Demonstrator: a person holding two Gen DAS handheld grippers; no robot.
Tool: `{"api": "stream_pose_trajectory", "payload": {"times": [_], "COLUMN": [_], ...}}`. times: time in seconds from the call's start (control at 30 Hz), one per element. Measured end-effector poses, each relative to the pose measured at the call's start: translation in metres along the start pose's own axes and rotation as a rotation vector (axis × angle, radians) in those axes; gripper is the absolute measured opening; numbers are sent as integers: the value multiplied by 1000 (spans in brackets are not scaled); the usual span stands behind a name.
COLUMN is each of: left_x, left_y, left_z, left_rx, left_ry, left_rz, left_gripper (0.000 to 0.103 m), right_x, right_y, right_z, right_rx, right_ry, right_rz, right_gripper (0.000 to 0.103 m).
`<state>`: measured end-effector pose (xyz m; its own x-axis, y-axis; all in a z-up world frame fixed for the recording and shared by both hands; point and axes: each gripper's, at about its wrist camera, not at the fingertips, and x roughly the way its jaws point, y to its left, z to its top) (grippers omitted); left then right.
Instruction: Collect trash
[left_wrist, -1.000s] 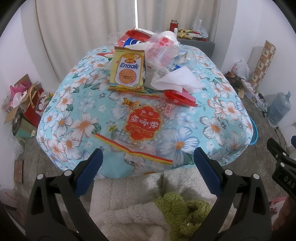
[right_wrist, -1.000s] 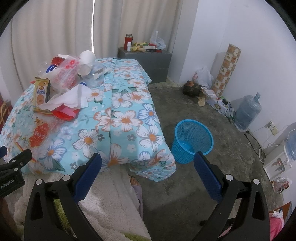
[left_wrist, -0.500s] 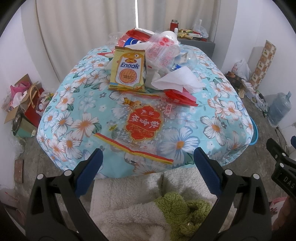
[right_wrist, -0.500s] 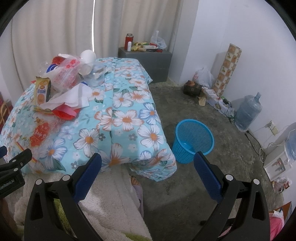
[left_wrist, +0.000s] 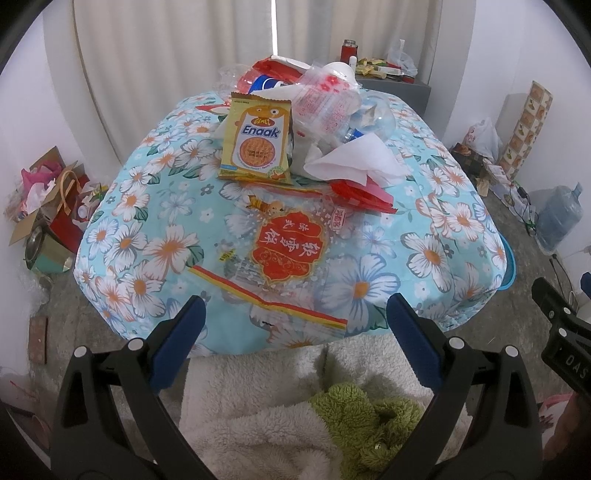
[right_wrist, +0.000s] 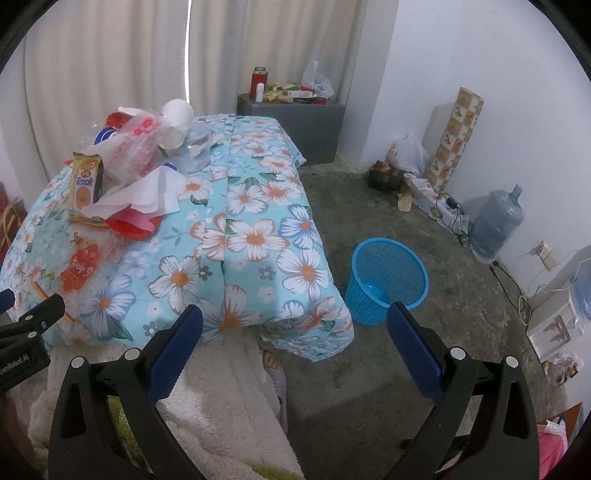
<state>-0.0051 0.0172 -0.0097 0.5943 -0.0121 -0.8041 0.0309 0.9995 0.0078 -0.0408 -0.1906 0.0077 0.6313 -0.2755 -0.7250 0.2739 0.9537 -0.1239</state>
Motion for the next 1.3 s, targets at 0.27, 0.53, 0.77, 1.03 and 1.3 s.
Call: {"api": "stream_pose_trajectory", "payload": {"times": [0.27, 0.53, 0.77, 1.03, 1.3], "left_x": [-1, -1, -2, -3, -11], "left_y": [-6, -7, -7, -1, 39], "left_z": [4, 4, 5, 3, 16], "left_rx": [0, -2, -4, -7, -93], "left_ry": [1, 1, 2, 5, -78], "left_rz": [1, 2, 2, 2, 72], "left_gripper": [94, 94, 94, 94, 94], "right_x": [-1, -1, 0, -1, 16], "right_y": [2, 3, 3, 11, -3], "right_z": [1, 0, 0, 2, 2], "right_rx": [-1, -4, -4, -1, 71], "right_ry": [0, -1, 0, 9, -6], "right_rz": [0, -3, -4, 6, 113], "right_gripper": [97, 97, 97, 97, 97]}}
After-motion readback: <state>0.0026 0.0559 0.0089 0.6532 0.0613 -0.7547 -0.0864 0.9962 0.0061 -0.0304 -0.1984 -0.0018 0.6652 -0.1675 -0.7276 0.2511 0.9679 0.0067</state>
